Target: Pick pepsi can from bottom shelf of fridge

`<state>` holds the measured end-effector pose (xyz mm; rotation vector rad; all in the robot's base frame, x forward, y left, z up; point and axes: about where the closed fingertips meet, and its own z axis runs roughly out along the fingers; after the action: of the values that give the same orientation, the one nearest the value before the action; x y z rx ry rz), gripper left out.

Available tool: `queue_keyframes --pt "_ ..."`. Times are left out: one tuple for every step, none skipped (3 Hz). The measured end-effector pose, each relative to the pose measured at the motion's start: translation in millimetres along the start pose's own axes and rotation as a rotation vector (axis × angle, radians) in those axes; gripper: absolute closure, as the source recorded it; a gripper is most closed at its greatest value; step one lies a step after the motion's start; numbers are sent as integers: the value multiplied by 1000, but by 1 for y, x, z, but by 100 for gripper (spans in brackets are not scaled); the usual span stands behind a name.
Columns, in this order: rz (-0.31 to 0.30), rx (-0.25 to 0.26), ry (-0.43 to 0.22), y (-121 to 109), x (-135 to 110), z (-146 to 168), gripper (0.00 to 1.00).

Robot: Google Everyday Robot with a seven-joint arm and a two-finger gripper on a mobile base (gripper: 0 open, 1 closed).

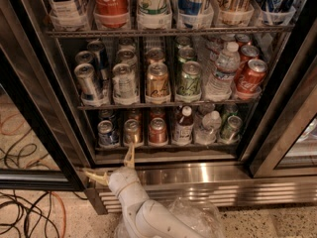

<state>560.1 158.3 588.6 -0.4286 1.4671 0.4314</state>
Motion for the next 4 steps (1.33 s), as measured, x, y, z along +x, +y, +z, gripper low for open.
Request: queue_keyframes --pt "0 0 0 0 0 0 0" --pt "0 0 0 0 0 0 17" --pt "0 0 0 0 0 0 23" --pt "0 0 0 0 0 0 17"
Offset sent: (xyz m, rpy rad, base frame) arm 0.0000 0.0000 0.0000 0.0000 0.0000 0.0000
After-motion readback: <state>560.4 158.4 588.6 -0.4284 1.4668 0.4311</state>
